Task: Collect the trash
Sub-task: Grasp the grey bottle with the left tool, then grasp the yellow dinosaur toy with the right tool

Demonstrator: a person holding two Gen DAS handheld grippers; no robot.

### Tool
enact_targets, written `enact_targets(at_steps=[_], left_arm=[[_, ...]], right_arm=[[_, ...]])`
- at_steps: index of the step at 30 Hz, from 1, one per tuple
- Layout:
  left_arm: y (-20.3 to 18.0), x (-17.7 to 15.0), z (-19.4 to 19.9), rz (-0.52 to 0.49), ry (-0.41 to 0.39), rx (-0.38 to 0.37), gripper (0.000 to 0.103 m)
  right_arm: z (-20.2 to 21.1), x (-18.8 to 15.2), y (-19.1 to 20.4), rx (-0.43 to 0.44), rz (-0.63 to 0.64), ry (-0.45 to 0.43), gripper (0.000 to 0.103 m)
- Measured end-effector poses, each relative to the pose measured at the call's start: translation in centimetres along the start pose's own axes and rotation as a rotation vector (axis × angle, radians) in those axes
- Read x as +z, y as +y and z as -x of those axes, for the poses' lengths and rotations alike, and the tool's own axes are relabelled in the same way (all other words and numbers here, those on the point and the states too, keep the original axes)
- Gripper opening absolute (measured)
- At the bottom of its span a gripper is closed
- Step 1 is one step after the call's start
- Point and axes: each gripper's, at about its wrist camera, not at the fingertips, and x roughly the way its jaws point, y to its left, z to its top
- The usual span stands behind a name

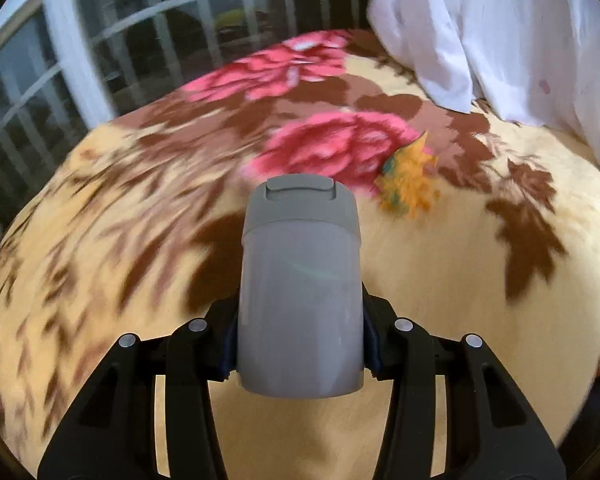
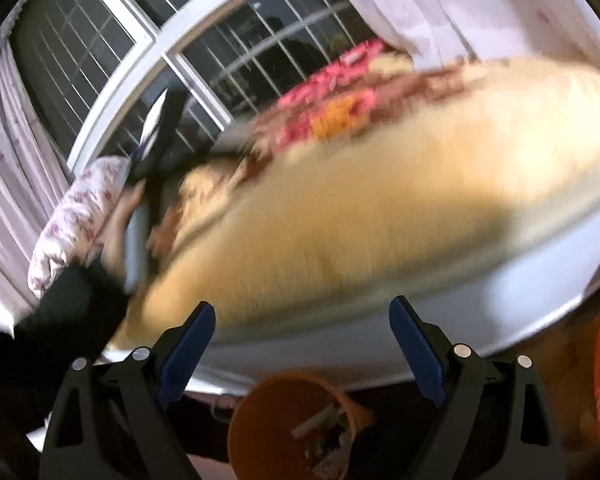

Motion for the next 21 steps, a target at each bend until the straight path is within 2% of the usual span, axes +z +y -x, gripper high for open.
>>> enact_targets(at_steps=[5, 8, 9, 12, 14, 19, 21], left_arm=[[3.1, -5.4, 4.3, 0.078, -0.002, 0.162, 0.045], [4.7, -7.6, 5.4, 0.116, -0.004, 0.244, 0.046], [5.5, -8.2, 5.5, 0.138, -0.001, 0.251, 0.046], [7.5, -9.4, 5.5, 0.213, 0.008, 0.251, 0.046], [8.4, -9.9, 5.5, 0.246, 0.006, 0.240, 0.046], [9.7, -10.6, 4.6, 0.287, 0.012, 0.203, 0.046], [9.7, -10.6, 4.0, 0.285, 0.011, 0.204, 0.046]], right_arm=[[-1.9, 7.9, 1.1, -0.033, 0.052, -0.004, 0.092], [-6.7, 13.3, 1.3, -0.084, 0.035, 0.047, 0.092], [-8.3, 14.5, 1.3, -0.092, 0.028, 0.072, 0.092], [-15.2, 18.7, 0.7, -0.186, -0.031, 0.152, 0.092], [-18.1, 20.1, 0.4, -0.225, -0.054, 0.181, 0.092], [-24.8, 21.9, 0.6, -0.389, 0.015, 0.297, 0.091], [-26.7, 22.2, 0.3, -0.449, 0.033, 0.325, 0.083]])
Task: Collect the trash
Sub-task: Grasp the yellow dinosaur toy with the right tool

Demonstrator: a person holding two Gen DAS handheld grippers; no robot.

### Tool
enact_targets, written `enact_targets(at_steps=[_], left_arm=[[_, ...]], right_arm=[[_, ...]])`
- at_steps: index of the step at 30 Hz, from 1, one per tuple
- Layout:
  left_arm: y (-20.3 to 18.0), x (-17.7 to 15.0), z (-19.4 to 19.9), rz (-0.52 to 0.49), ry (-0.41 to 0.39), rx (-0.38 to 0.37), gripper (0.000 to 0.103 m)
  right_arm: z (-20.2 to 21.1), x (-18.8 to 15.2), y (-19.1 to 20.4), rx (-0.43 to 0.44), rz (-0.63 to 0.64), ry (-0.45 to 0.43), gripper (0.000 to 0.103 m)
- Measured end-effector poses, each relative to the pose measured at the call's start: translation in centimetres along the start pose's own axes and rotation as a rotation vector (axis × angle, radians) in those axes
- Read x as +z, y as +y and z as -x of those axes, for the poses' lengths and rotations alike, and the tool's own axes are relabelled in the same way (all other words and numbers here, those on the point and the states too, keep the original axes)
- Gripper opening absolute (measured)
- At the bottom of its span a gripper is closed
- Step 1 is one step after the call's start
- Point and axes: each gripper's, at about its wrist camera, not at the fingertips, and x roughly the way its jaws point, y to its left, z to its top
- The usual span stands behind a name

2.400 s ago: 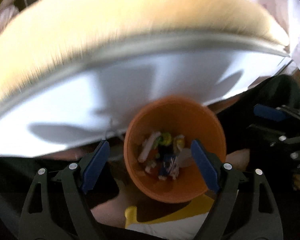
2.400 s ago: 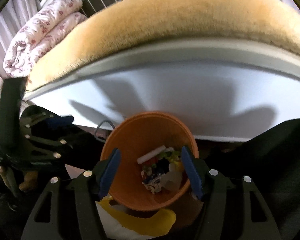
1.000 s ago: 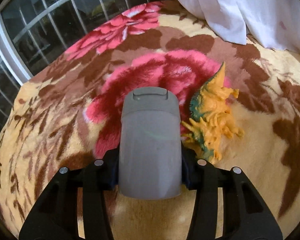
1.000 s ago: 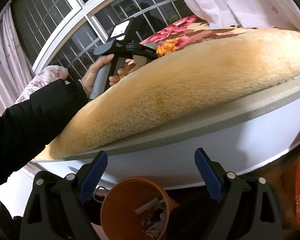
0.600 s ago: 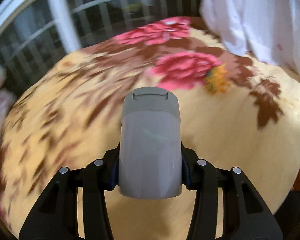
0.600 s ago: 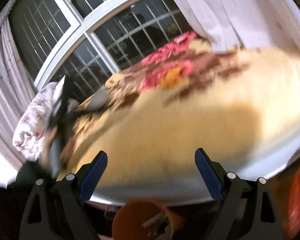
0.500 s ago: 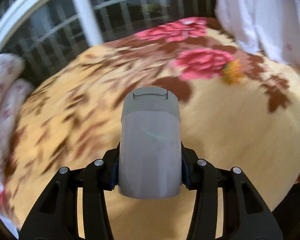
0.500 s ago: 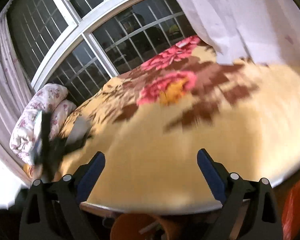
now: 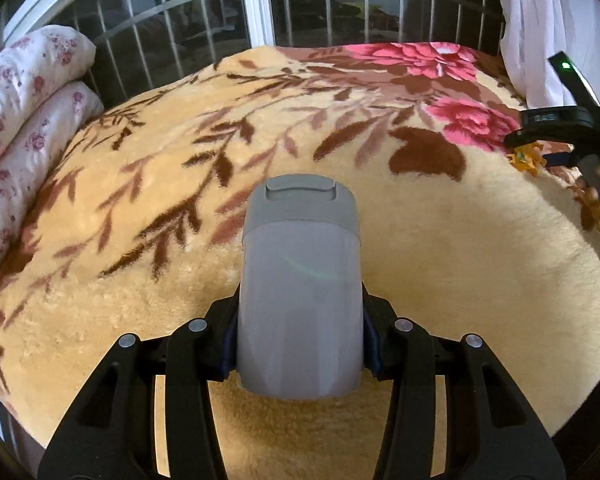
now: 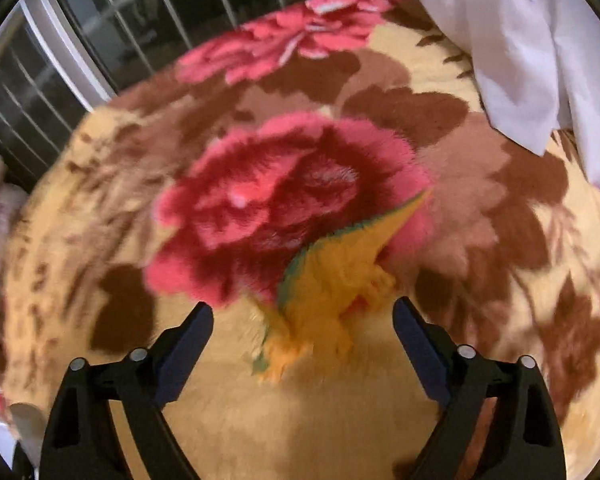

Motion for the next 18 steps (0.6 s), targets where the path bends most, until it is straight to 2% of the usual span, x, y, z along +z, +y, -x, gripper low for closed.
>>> enact_targets(at_steps=[1, 3, 5, 9, 14, 18], left_arm=[[-0.1, 0.0, -0.2, -0.004, -0.003, -0.001, 0.046], [-0.1, 0.1, -0.5, -0.004, -0.009, -0.006, 0.046], [0.0, 0.2, -0.7, 0.003, -0.010, -0.018, 0.046], [0.4, 0.4, -0.9, 0.027, -0.008, -0.034, 0.046], [0.6, 0.4, -0.5, 0.043, -0.011, -0.050, 0.046], [0.4, 0.3, 1.4, 0.036, -0.033, -0.048, 0.046]], right_arm=[[-0.5, 0.3, 0.0, -0.012, -0.007, 0.008, 0.081], [-1.6, 0.8, -0.1, -0.052, -0.036, 0.021, 0.069], [-1.9, 0.7, -0.3, -0.081, -0.068, 0.014, 0.063], [-1.2, -0.4, 0.1, -0.108, -0.058, -0.037, 0.061], [1.7, -2.3, -0.3, -0.023, -0.071, -0.086, 0.061], [5.9, -4.3, 0.6, 0.104, -0.016, -0.163, 0.061]])
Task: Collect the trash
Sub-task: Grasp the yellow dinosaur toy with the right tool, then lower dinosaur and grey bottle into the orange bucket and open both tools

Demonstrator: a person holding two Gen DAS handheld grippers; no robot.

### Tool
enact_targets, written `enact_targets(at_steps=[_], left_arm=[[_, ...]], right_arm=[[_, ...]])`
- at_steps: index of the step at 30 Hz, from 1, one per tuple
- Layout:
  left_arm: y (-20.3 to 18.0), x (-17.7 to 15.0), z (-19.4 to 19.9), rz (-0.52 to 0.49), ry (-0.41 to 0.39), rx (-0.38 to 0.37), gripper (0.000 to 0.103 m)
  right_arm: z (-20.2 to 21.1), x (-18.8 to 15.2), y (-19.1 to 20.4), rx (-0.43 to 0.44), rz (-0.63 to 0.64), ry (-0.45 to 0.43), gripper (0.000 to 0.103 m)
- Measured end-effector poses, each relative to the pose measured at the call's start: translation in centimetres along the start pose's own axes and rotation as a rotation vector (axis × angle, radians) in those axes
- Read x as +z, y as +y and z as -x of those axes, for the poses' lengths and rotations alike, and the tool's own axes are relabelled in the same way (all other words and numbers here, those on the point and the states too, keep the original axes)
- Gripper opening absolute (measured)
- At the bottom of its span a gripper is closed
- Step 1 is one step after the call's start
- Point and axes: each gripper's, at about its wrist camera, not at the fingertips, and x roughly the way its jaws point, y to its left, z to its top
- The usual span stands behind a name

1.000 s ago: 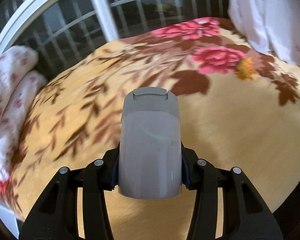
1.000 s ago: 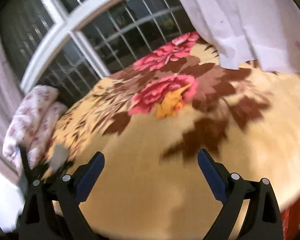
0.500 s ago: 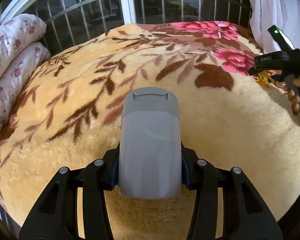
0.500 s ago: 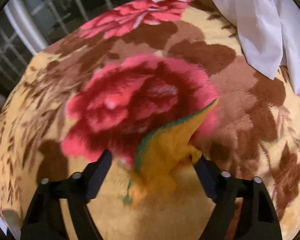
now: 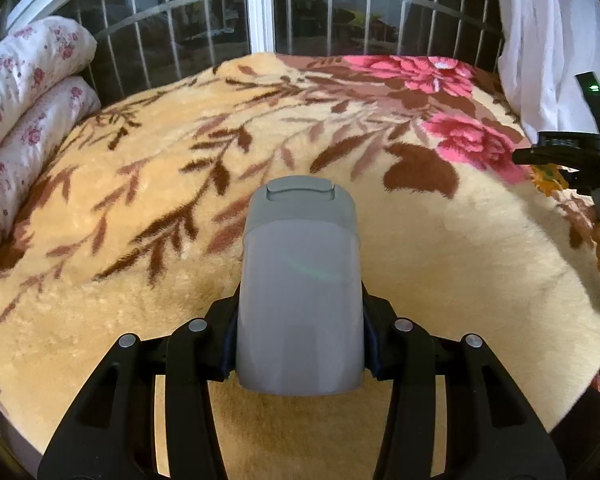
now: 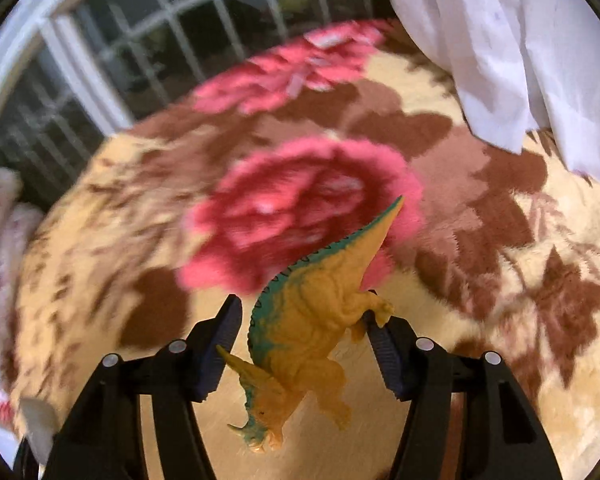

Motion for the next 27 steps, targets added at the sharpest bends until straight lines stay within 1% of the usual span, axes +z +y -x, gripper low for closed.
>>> enact_targets(at_steps=[3, 4, 6, 7, 9, 11, 14, 17, 20, 21, 24, 27], left_arm=[[-0.4, -0.3, 2.4, -0.017, -0.034, -0.005, 0.046], [-0.5, -0.6, 3.2, -0.019, -0.044, -0.009, 0.046], [-0.8, -1.3, 4.9, -0.019, -0.059, -0.015, 0.046], [-0.9, -1.8, 5.5, -0.016, -0.061, -0.016, 0.046], [-1.2, -3.0, 6.9, -0.013, -0.058, -0.026, 0.046], [-1.5, -4.2, 7.7, -0.015, -0.050, -0.032, 0.045], [-2.3, -7.1, 9.4, -0.037, -0.040, -0.045, 0.046], [-2.9, -9.7, 10.2, -0.062, -0.015, -0.058, 0.045], [-3.5, -12.6, 10.6, -0.086, 0.015, -0.072, 0.046], [-3.5, -13.7, 10.5, -0.090, 0.028, -0.078, 0.045], [-3.5, -16.4, 9.5, -0.089, 0.093, -0.080, 0.046], [-3.7, -18.4, 8.6, -0.109, 0.130, -0.061, 0.045]], right_arm=[[3.6, -2.2, 1.3, 0.092, 0.060, -0.043, 0.061], [5.5, -3.6, 1.9, 0.135, 0.094, -0.056, 0.061], [7.5, -5.3, 2.8, 0.179, 0.137, -0.072, 0.061], [9.4, -7.0, 3.3, 0.213, 0.171, -0.087, 0.061], [11.2, -9.0, 3.9, 0.246, 0.214, -0.099, 0.061], [13.5, -11.7, 4.4, 0.289, 0.259, -0.098, 0.061], [15.8, -15.7, 4.8, 0.325, 0.315, -0.083, 0.061], [17.3, -19.8, 4.6, 0.326, 0.369, -0.072, 0.061], [17.4, -23.7, 4.2, 0.313, 0.403, -0.038, 0.061], [17.1, -25.4, 3.9, 0.306, 0.415, -0.017, 0.061], [15.7, -28.6, 3.3, 0.287, 0.420, 0.038, 0.061], [14.1, -30.8, 2.8, 0.268, 0.407, 0.080, 0.061]])
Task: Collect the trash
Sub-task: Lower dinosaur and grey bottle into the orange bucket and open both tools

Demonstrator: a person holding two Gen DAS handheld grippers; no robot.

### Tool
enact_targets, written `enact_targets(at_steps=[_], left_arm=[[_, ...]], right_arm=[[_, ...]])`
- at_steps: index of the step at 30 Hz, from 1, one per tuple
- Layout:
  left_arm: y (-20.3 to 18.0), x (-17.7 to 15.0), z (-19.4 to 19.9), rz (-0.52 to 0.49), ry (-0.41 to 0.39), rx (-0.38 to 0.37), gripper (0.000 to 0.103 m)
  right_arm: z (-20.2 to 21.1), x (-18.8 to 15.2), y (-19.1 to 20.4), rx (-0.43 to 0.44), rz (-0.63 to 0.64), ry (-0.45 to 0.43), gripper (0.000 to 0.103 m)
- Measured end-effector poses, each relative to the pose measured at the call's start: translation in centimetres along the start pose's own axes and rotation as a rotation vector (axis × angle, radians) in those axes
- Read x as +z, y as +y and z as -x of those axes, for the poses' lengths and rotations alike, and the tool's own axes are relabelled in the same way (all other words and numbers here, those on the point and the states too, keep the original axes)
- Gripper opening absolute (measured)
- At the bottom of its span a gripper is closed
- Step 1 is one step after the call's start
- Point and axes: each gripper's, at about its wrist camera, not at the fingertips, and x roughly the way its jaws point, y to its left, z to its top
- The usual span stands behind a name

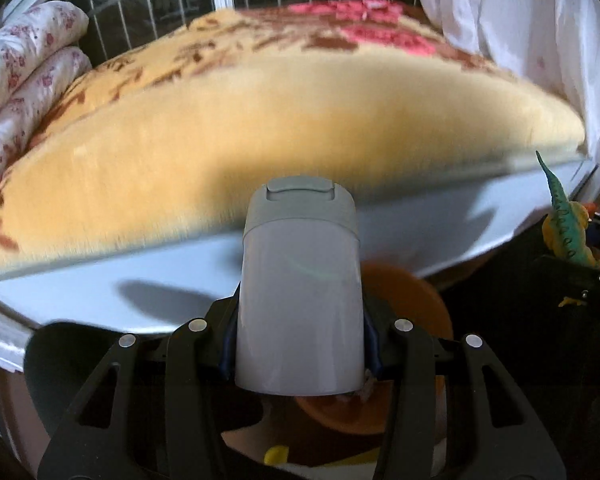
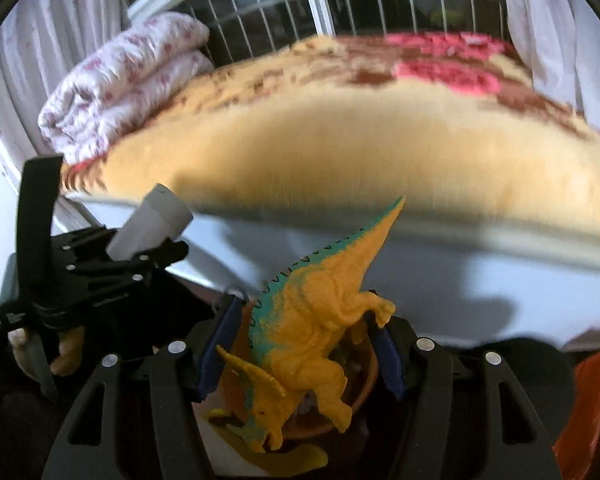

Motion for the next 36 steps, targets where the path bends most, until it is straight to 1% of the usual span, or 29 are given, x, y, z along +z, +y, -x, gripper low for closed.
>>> enact_targets(at_steps=[2, 6, 11, 13, 17, 25, 31, 32, 33, 35, 36], left_arm=[[0.0, -1.1, -0.8, -0.004, 0.031, -0.005, 0.045], [0.2, -2.6, -2.7, 0.025, 0.113, -0.037, 0.046], [0.1, -3.2, -5.0, 0.030, 0.200, -0.054, 0.045], [-0.1, -3.4, -5.9, 0.024, 0.229, -0.060, 0.045], [-0.1, -3.6, -7.3, 0.017, 0.272, -0.069, 0.045], [0.4, -4.0, -9.9, 0.013, 0.343, -0.070, 0.045], [0.2, -3.9, -10.9, 0.003, 0.362, -0.082, 0.046], [0.2, -3.9, -11.0, -0.003, 0.366, -0.084, 0.047], [0.0, -3.9, -11.3, -0.012, 0.381, -0.091, 0.059], [-0.2, -4.1, -11.6, -0.024, 0.397, -0.075, 0.079], [-0.2, -4.1, -11.5, -0.026, 0.394, -0.075, 0.079]], right_arm=[[-1.1, -1.1, 0.0, 0.001, -0.009, 0.023, 0.061], [-2.9, -2.7, 0.2, 0.004, -0.009, 0.074, 0.061], [-5.4, -4.0, 0.5, 0.016, 0.001, 0.162, 0.062], [-6.2, -4.4, 0.6, 0.020, -0.001, 0.182, 0.062], [-7.7, -4.5, 0.4, 0.004, -0.002, 0.218, 0.062], [-9.9, -4.9, 0.4, 0.027, 0.003, 0.290, 0.062], [-10.4, -5.0, 0.1, 0.026, -0.001, 0.314, 0.062], [-10.5, -5.0, 0.1, 0.025, 0.001, 0.319, 0.063], [-10.6, -5.1, 0.1, 0.023, 0.001, 0.326, 0.072], [-11.0, -4.8, 0.1, -0.004, -0.001, 0.332, 0.084], [-10.8, -4.8, 0.0, -0.008, -0.006, 0.325, 0.084]])
